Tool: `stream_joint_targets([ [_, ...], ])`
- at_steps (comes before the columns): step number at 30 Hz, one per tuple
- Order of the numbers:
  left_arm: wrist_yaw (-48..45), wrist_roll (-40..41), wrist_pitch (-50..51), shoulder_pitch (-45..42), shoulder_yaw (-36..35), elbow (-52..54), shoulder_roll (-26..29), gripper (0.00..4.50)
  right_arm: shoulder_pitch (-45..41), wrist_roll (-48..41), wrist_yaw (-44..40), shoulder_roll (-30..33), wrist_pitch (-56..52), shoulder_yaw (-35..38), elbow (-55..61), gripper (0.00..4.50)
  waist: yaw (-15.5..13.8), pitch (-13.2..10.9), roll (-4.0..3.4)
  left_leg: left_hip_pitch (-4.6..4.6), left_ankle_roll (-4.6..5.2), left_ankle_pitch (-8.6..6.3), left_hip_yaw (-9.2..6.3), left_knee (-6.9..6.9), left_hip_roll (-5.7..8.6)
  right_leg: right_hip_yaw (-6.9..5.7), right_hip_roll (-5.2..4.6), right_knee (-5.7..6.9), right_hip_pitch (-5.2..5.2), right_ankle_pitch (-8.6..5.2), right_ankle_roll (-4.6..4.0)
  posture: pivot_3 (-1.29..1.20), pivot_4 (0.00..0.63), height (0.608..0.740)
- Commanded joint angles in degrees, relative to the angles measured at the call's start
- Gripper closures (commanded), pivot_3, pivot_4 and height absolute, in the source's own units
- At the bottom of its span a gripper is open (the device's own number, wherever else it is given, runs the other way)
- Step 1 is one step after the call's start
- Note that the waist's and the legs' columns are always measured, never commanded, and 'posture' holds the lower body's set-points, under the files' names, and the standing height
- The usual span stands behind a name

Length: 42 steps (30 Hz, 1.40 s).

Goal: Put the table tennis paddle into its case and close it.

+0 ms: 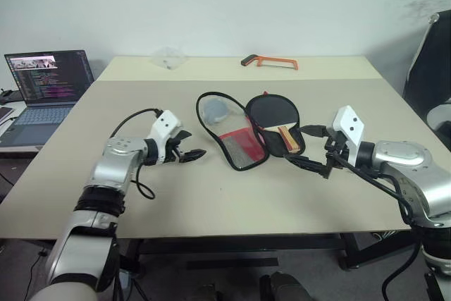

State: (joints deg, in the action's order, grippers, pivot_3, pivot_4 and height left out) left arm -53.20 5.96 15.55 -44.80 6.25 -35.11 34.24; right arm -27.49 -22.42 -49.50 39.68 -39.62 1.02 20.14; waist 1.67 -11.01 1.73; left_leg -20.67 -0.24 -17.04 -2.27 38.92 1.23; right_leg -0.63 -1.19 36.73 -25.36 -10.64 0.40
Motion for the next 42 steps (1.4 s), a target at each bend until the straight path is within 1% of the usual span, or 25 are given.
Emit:
stream_joint_targets([
  [1,4.28,-2.83,-1.62,-3.72,0.18,-4.32,-2.14,1.66,-0.11,-2.25,0.94,0.12,0.06,2.53,2.77,0.0,-0.07,0.0,0.0,-0.06,0.0,0.0,-0.03,0.0,0.03,0.0,-0.05,0.0,-0.04,0.01,0.0,0.0,0.15,0.74],
  [5,5.13,-3.41,-2.72,-5.22,0.45,-6.3,-5.85,3.17,0.82,-2.72,1.39,0.99,0.0,2.39,3.05,0.0,-0.37,0.0,0.01,-0.15,0.0,-0.01,-0.14,0.0,0.06,-0.02,-0.16,0.0,-0.08,0.01,-0.01,0.0,0.15,0.74],
  [8,7.02,-3.11,-4.45,-6.46,0.15,-7.22,-10.33,4.33,1.04,-2.84,1.76,1.47,-0.08,2.71,3.42,0.0,-0.63,-0.02,0.03,-0.14,0.0,-0.01,-0.17,0.01,0.07,-0.04,-0.16,0.01,-0.07,0.01,-0.01,0.0,0.15,0.74],
  [9,7.08,-3.09,-4.9,-6.78,0.38,-7.28,-11.82,4.45,0.8,-3.2,1.9,1.63,-0.54,3.03,3.58,0.0,-0.75,-0.03,0.05,-0.15,0.0,0.0,-0.16,0.02,0.07,-0.03,-0.16,0.01,-0.07,0.01,0.0,0.0,0.15,0.74],
  [11,8.16,-2.56,-6.65,-7.41,0.01,-7.43,-15.22,4.45,-0.14,-4.28,2.19,2.01,-1.91,3.75,3.97,0.0,-1.01,-0.05,0.08,-0.14,0.0,0.0,-0.16,0.05,0.07,-0.04,-0.16,0.01,-0.04,0.01,0.0,0.0,0.15,0.74],
  [13,11.81,-2.73,-11.55,-8.78,-0.49,-8.34,-19.84,4.45,-1.97,-5.79,3.41,1.96,-3.66,4.89,4.31,0.0,-1.15,-0.05,0.09,-0.13,-0.01,0.0,-0.14,0.06,0.07,-0.02,-0.15,0.01,-0.04,0.01,0.01,0.0,0.15,0.74],
  [15,15.78,-3.97,-17.1,-10.51,-0.53,-10.3,-23.12,4.45,-3.25,-6.42,4.44,1.89,-4.48,5.67,4.63,0.0,-1.37,-0.08,0.14,-0.14,-0.01,0.0,-0.13,0.06,0.08,0.0,-0.16,0.01,-0.04,0.02,0.02,0.0,0.15,0.74],
  [17,19.18,-5.02,-21.66,-13.04,-0.45,-13.23,-26.18,4.45,-4.02,-7.25,5.27,1.92,-5.37,6.3,5.06,0.0,-1.47,-0.09,0.16,-0.15,-0.01,0.0,-0.14,0.06,0.07,-0.01,-0.16,-0.02,-0.04,0.02,0.02,0.0,0.15,0.74],
  [19,24.44,-5.38,-25.08,-17.25,-0.93,-17.59,-31.26,4.45,-4.94,-9.15,6.36,1.52,-6.65,7.83,6.26,0.0,-1.62,-0.1,0.18,-0.15,-0.01,-0.01,-0.12,0.04,0.06,-0.01,-0.17,-0.05,-0.03,0.02,0.02,0.0,0.15,0.74],
  [21,26.62,-5.69,-28.0,-19.72,-0.81,-21.06,-35.08,4.45,-5.98,-10.81,7.66,0.87,-7.69,8.82,7.09,0.0,-1.76,-0.11,0.19,-0.2,0.0,-0.01,-0.09,0.04,0.08,-0.05,-0.16,-0.1,-0.03,0.02,0.04,0.0,0.15,0.74],
  [23,28.24,-5.7,-28.55,-20.73,-0.85,-24.31,-38.85,4.45,-7.48,-12.34,9.46,-0.16,-8.66,9.71,7.31,0.0,-1.75,-0.11,0.19,-0.21,0.0,-0.01,-0.04,0.03,0.09,-0.04,-0.15,-0.21,0.01,0.05,0.1,0.0,0.15,0.74],
  [24,29.64,-6.33,-28.46,-21.05,-0.72,-25.75,-39.65,4.45,-8.07,-12.75,10.22,-0.44,-8.93,9.88,7.3,0.0,-1.74,-0.1,0.18,-0.21,0.01,-0.01,-0.02,0.01,0.09,-0.03,-0.13,-0.31,0.03,0.09,0.15,0.0,0.15,0.74],
  [25,31.06,-7.33,-28.62,-21.26,-0.4,-26.87,-39.62,4.45,-8.44,-13.0,10.79,-0.54,-9.15,9.95,7.32,0.0,-1.66,-0.1,0.18,-0.21,0.01,-0.01,-0.01,0.0,0.08,-0.04,-0.1,-0.44,0.09,0.12,0.21,0.0,0.15,0.74],
  [27,32.69,-7.61,-28.77,-21.41,-1.39,-27.6,-37.56,4.45,-8.53,-13.37,11.58,-0.35,-9.39,9.89,7.36,0.0,-1.25,-0.11,0.18,-0.2,0.03,-0.02,0.04,-0.05,0.05,-0.02,-0.05,-0.59,0.09,0.21,0.32,0.0,0.15,0.74],
  [30,31.32,-7.11,-28.87,-20.98,-2.57,-26.44,-32.44,4.45,-8.11,-14.67,13.06,-0.74,-10.62,10.41,6.96,0.0,-0.47,-0.11,0.18,-0.2,0.04,-0.02,0.14,-0.05,-0.03,0.06,-0.05,-0.58,0.06,0.27,0.33,0.0,0.15,0.74],
  [32,22.55,-2.92,-26.32,-18.5,-5.0,-19.64,-26.14,4.45,-7.78,-14.44,17.91,-3.73,-14.08,10.67,2.58,0.0,-0.06,-0.1,0.17,-0.15,0.04,-0.02,0.11,-0.07,-0.09,0.03,-0.04,-0.56,0.07,0.28,0.3,0.0,0.15,0.74],
  [34,15.06,1.16,-22.3,-15.82,-6.55,-12.74,-22.26,4.45,-8.05,-13.66,22.9,-7.08,-15.8,11.53,-1.6,0.0,0.13,-0.1,0.16,-0.11,0.03,-0.01,0.17,-0.09,-0.23,0.06,-0.01,-0.55,0.07,0.35,0.19,0.0,0.15,0.74],
  [35,12.15,3.25,-18.96,-13.98,-7.33,-8.44,-20.07,4.29,-8.5,-13.05,25.85,-9.04,-16.75,12.51,-5.16,0.0,-0.03,-0.1,0.16,-0.13,0.01,0.0,0.14,-0.05,-0.25,0.04,-0.01,-0.55,0.03,0.4,0.1,0.0,0.15,0.74],
  [36,9.83,5.05,-15.69,-12.24,-8.05,-4.51,-18.1,4.1,-9.02,-12.7,28.35,-10.7,-17.57,13.57,-8.53,0.0,-0.13,-0.1,0.16,-0.17,0.0,0.0,0.11,-0.04,-0.22,0.05,-0.03,-0.55,0.0,0.56,-0.17,0.0,0.15,0.74],
  [37,7.4,6.73,-12.64,-10.23,-8.61,-0.38,-16.01,3.93,-9.63,-12.29,30.76,-12.22,-18.05,14.81,-11.8,0.0,-0.18,-0.1,0.16,-0.18,0.0,0.0,0.09,-0.03,-0.21,0.05,-0.06,-0.55,0.01,0.57,-0.19,0.0,0.15,0.74],
  [39,1.43,11.69,-6.96,-5.37,-9.78,9.18,-12.04,3.27,-11.3,-12.52,34.91,-15.11,-18.45,18.27,-17.63,0.0,-0.26,-0.1,0.15,-0.23,0.0,0.0,0.04,-0.05,-0.13,0.1,-0.09,-0.6,0.0,0.58,-0.2,0.0,0.15,0.74],
  [42,-2.58,20.04,1.37,-0.1,-13.23,20.12,-8.35,2.15,-13.46,-14.94,37.83,-17.77,-19.37,22.69,-22.96,0.0,-0.7,-0.11,0.13,-0.32,0.0,0.0,-0.03,-0.06,-0.07,0.1,-0.17,-0.62,-0.04,0.6,-0.18,0.0,0.15,0.74],
])
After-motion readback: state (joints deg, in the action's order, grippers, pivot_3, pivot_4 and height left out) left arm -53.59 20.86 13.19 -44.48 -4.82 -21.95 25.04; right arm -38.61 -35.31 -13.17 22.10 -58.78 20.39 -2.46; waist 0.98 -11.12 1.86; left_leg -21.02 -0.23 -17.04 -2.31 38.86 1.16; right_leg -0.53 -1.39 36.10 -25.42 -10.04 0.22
